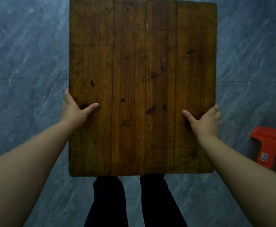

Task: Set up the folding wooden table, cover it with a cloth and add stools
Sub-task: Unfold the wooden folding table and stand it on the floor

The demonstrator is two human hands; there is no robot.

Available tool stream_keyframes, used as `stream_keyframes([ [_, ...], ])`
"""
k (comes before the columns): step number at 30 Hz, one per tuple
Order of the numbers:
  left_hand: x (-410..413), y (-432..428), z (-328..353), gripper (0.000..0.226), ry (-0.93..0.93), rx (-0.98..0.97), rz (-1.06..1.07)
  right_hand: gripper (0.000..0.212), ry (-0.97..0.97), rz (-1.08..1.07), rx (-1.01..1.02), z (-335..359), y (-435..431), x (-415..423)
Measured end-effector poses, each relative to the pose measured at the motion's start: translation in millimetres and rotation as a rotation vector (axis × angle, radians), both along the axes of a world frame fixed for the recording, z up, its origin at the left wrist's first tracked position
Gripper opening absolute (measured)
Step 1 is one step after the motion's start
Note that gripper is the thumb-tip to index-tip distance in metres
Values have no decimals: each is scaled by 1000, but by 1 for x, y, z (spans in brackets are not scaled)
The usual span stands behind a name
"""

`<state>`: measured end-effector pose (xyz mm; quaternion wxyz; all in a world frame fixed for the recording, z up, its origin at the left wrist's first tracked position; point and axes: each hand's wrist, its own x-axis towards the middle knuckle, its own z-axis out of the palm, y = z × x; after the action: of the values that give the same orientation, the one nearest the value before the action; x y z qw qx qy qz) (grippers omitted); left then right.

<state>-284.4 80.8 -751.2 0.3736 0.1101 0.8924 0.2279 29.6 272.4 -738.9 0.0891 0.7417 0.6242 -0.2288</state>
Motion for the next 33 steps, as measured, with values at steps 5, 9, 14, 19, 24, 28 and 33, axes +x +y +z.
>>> stream_keyframes([
  [5,10,-5,-3,107,14,-29,37,114,-16,30,31,-1,-2,3],
  [9,20,-10,-6,108,26,-40,55,114,-26,88,42,0,5,6],
  [14,26,-10,-6,107,29,-49,76,116,-10,116,42,-4,15,8],
  [19,36,-10,-8,110,42,-100,106,117,-20,138,8,-3,26,9],
  [24,49,-13,13,111,344,-198,-257,103,-21,379,171,6,-17,3],
  [28,84,-18,18,102,469,-84,-1000,102,19,787,-10,1,-72,-19],
  [33,93,-16,11,109,367,-201,-1064,106,-120,859,-59,-4,-77,-25],
])
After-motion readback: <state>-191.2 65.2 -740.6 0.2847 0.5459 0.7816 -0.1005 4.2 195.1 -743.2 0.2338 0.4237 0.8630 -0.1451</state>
